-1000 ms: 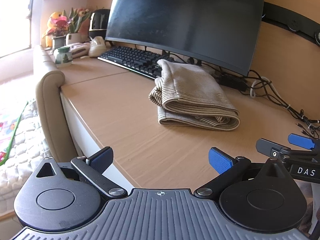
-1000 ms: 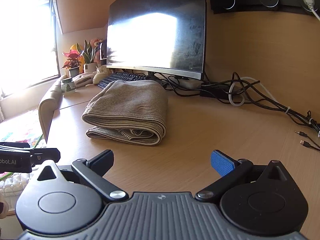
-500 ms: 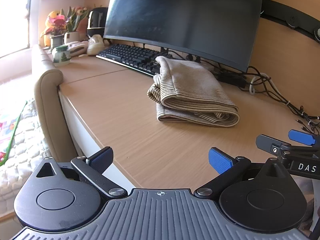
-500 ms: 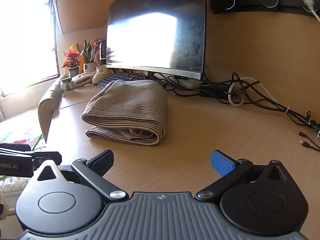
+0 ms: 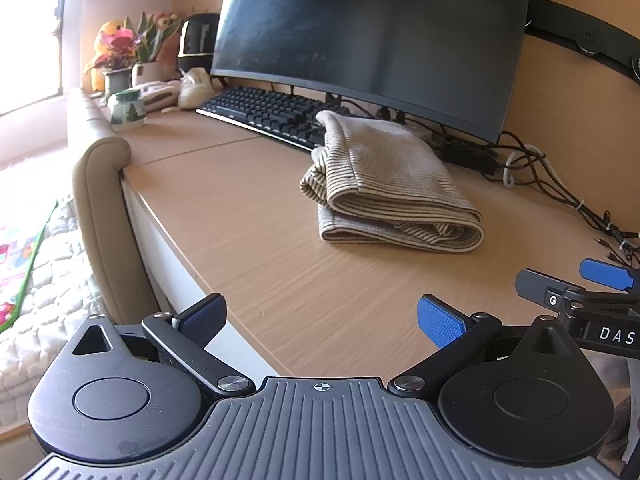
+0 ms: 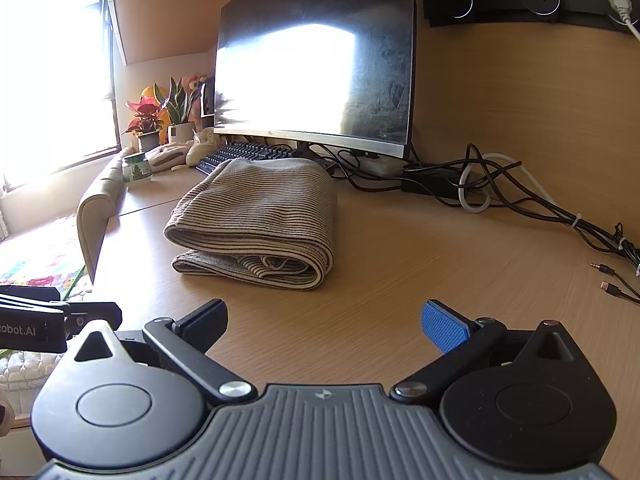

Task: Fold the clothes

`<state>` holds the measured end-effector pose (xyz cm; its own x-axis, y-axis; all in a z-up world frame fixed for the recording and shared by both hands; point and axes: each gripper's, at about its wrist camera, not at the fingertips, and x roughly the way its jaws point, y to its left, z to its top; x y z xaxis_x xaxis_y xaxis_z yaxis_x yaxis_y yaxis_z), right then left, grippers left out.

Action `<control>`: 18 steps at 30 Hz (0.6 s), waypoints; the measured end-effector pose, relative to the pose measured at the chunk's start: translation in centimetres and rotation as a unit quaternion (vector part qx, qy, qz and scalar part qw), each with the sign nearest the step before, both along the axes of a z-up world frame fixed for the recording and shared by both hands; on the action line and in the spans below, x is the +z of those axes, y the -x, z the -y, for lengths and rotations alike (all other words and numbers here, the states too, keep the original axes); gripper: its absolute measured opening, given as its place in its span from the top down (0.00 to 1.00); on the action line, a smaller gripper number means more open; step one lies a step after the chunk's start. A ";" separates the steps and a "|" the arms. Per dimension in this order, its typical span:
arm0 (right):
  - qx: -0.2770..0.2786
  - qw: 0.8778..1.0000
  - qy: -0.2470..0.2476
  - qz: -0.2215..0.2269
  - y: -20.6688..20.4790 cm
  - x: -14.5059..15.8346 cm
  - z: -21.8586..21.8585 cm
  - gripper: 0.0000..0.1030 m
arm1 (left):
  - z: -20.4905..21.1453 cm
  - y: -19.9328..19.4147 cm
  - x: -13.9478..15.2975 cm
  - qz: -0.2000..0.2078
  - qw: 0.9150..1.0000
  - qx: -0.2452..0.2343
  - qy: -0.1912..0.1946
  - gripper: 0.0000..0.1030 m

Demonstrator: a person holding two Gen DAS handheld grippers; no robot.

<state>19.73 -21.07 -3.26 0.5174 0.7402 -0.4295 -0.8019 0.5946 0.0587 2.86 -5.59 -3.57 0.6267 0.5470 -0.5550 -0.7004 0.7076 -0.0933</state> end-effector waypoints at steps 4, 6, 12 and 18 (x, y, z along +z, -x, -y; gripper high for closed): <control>0.001 1.000 0.001 0.001 0.1 0.0 0.0 0.00 | 0.1 0.0 0.0 0.000 1.000 0.000 -0.001 0.00; 0.001 1.000 0.001 0.001 0.0 0.0 0.0 0.00 | 0.1 0.1 0.0 0.000 1.000 0.002 -0.004 0.00; 0.002 1.000 0.002 0.001 0.0 0.0 0.0 0.00 | 0.0 0.1 0.1 -0.002 1.000 0.002 -0.008 0.00; 0.002 1.000 0.002 0.002 0.1 0.0 0.0 0.00 | 0.0 0.0 0.0 -0.003 1.000 0.003 -0.008 0.00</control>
